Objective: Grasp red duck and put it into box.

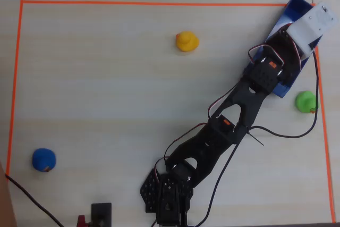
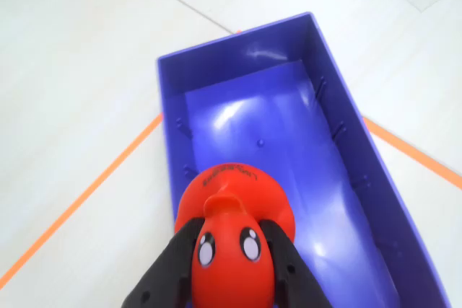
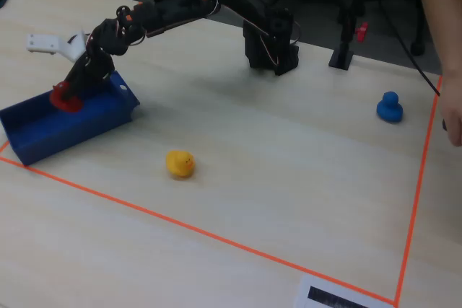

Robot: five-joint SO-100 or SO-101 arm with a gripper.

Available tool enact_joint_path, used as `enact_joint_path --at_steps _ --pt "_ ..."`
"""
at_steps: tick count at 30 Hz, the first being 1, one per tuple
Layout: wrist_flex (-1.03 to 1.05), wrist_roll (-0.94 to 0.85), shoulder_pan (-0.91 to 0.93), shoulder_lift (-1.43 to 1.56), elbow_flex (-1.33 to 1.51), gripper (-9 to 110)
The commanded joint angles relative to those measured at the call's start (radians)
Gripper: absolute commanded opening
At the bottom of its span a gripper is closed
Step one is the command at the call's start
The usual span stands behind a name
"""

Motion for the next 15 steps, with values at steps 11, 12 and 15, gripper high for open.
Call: enact_joint_path --at_steps 11,12,15 --pt "-0.293 -0.046 0.043 -0.172 -0.104 0" --pt "-0.305 -0.054 0.046 -0.187 -0.106 2" --pt "-0.325 -0.080 0.052 -0.215 -0.107 6"
